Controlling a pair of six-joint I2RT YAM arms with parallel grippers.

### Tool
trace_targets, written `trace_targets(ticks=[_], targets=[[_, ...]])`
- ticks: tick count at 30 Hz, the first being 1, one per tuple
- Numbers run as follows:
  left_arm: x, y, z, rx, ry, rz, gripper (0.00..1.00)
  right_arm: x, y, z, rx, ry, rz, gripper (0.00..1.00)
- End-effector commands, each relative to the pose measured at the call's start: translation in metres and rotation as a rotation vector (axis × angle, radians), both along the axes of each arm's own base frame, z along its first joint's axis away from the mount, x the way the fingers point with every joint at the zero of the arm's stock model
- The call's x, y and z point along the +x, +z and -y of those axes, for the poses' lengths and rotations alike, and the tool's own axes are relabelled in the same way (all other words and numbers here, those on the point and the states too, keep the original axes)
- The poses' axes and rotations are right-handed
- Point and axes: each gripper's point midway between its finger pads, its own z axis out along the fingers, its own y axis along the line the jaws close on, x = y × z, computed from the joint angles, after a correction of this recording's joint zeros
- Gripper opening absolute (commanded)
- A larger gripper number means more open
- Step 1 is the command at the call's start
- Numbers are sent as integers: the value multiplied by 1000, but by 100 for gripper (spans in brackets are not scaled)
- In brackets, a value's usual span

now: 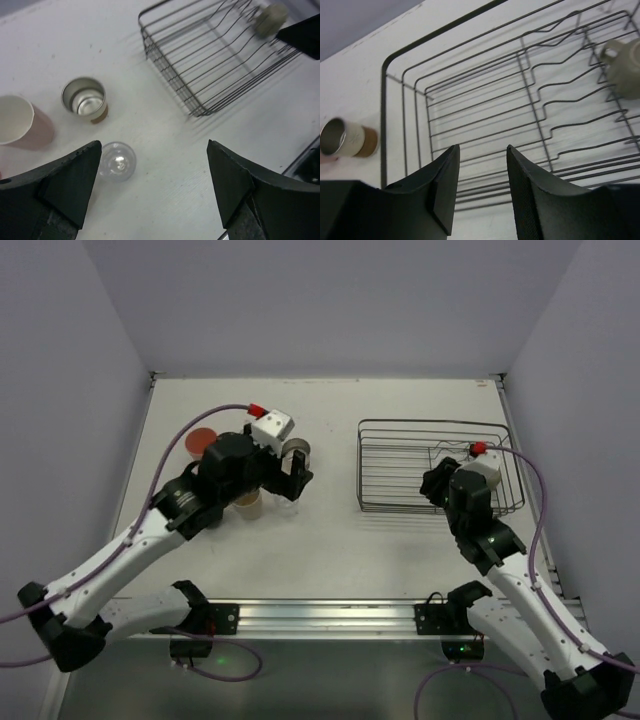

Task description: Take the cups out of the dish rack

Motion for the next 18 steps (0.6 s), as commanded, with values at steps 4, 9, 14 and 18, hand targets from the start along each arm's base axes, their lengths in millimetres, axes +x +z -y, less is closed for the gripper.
trace_targets(ticks=[4, 9, 14, 18], targets=[[-57, 44, 2, -232, -221, 145, 94, 28, 19, 77, -61, -326, -1, 42], [-82, 29, -17, -263, -243, 168, 96, 44, 12, 137, -97, -573, -43, 48], [-86, 7, -22, -257, -244, 174, 97, 54, -1, 180, -82, -764, -93, 67], [-91, 12, -23, -265, -259, 177, 98, 66, -12, 191, 8, -842, -101, 81]])
